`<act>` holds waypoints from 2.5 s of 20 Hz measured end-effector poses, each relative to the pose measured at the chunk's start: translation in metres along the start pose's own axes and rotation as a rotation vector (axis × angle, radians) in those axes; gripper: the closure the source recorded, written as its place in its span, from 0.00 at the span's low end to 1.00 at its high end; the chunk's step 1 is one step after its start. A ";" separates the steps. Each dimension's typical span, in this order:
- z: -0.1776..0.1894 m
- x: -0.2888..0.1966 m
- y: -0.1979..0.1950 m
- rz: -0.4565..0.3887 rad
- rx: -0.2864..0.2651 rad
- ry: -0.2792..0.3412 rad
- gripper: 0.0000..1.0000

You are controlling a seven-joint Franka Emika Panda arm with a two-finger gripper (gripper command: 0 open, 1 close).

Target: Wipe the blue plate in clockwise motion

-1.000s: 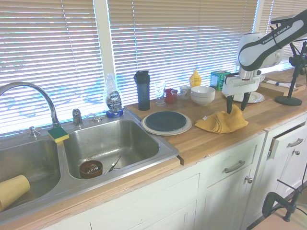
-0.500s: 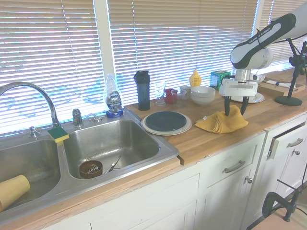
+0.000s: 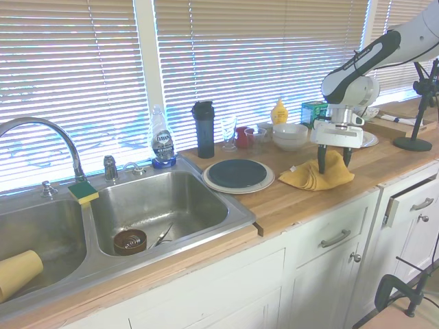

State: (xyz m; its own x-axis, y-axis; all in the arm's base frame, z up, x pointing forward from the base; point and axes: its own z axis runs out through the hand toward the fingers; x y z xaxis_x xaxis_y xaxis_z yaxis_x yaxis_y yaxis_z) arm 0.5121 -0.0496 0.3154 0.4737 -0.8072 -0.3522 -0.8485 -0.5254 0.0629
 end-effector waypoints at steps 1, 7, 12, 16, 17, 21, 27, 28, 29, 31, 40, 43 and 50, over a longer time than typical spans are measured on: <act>-0.001 0.000 -0.001 -0.009 0.000 -0.001 0.00; 0.000 -0.006 -0.007 -0.075 0.002 -0.004 1.00; 0.001 -0.011 -0.011 -0.101 0.002 0.004 1.00; 0.001 -0.010 -0.011 -0.105 0.003 0.006 1.00; 0.001 -0.010 -0.011 -0.105 0.003 0.006 1.00; 0.001 -0.010 -0.011 -0.105 0.004 0.006 1.00; 0.000 -0.010 -0.011 -0.105 0.004 0.006 1.00; 0.000 -0.010 -0.011 -0.105 0.004 0.006 1.00; 0.000 -0.010 -0.011 -0.105 0.004 0.006 1.00; 0.000 -0.010 -0.011 -0.104 0.004 0.006 1.00; -0.007 -0.013 -0.010 -0.109 0.017 0.014 1.00; -0.022 -0.021 -0.010 -0.120 0.034 0.026 1.00; -0.086 -0.062 -0.019 -0.145 0.085 0.095 1.00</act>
State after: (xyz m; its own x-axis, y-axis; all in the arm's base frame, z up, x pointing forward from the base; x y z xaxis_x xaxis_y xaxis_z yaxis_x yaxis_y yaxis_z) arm 0.5186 -0.0126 0.4166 0.6094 -0.7483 -0.2620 -0.7845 -0.6168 -0.0631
